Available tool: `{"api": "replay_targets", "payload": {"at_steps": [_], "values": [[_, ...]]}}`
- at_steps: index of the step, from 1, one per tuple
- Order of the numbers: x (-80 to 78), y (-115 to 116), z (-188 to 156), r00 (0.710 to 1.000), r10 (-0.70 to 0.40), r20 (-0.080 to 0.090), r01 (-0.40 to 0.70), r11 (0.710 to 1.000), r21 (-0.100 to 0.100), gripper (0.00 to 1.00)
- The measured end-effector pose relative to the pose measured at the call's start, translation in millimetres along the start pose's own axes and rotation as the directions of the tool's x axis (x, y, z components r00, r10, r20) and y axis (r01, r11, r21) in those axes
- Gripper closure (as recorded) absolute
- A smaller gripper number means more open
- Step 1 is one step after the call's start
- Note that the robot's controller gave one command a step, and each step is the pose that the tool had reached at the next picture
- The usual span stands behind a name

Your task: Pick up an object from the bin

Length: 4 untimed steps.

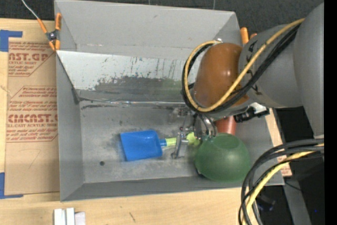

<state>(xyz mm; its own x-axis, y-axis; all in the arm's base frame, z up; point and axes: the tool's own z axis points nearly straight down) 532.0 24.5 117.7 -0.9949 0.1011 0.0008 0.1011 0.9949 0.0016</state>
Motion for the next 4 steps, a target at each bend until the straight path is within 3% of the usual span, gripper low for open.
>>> {"api": "replay_targets", "payload": {"at_steps": [1,2,3,4], "values": [[-0.4,9.7,48.1,1.0,0.018,0.003,-0.018,1.0,0.0,1.0],[-0.4,9.7,48.1,1.0,0.018,0.003,-0.018,1.0,-0.001,1.0],[3.6,3.1,-49.4,1.0,0.017,-0.002,-0.017,1.0,-0.001,1.0],[-9.5,-14.2,4.4,1.0,0.024,0.009,-0.024,1.0,-0.001,1.0]]}}
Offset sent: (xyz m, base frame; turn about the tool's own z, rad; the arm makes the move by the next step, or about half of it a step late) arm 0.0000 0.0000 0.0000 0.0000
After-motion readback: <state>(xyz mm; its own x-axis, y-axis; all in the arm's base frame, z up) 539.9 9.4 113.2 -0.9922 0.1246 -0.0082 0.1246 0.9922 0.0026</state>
